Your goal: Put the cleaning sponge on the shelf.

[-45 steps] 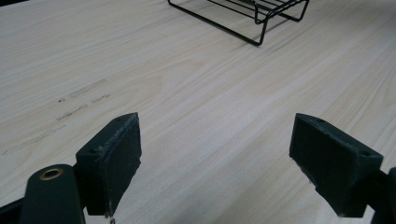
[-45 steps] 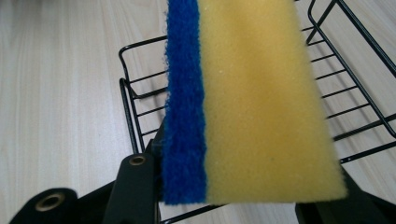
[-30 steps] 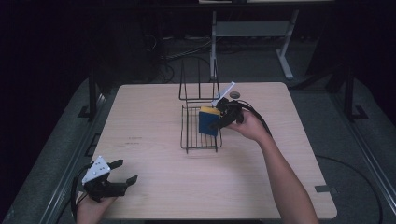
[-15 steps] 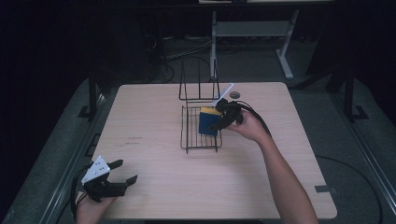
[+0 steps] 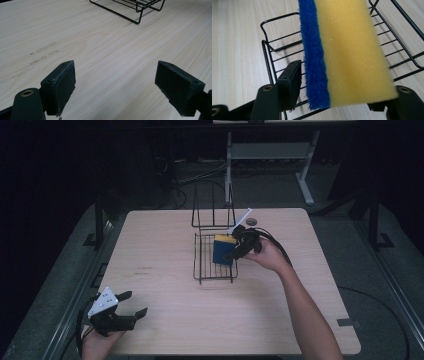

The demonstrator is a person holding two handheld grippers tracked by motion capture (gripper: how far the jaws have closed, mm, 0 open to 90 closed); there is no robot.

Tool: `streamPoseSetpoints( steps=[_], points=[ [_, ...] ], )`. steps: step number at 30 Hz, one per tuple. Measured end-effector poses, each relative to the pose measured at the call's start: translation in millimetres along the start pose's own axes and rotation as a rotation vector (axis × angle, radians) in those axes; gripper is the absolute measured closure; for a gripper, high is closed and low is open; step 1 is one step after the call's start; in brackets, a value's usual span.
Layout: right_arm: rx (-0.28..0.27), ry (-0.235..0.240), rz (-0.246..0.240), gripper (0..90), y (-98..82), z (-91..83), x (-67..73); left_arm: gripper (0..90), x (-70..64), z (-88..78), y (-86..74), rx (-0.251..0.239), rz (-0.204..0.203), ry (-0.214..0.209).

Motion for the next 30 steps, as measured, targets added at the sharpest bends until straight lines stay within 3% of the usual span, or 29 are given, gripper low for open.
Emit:
streamPoseSetpoints(
  steps=[15, 30],
  points=[
    [0.004, 0.001, 0.010, 29.6, -4.3, -6.7, 2.4, 16.2, -0.5, 1.2, -0.1, 0.004, 0.001, -0.002],
    [0.009, 0.009, 0.013, 27.6, -13.3, -11.6, 4.4, 16.2, -0.9, 2.5, 0.3, 0.003, 0.001, -0.004]
  ],
)
Point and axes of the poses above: each handheld gripper's, and its own axes: z roughly forward along the jaws, y roughly out of its top, x roughly to its left, the point moved 10 cm from there along z, roughly forward along the jaws, and after that the axes turned 3 degrees about y, right-handed, at the moved point
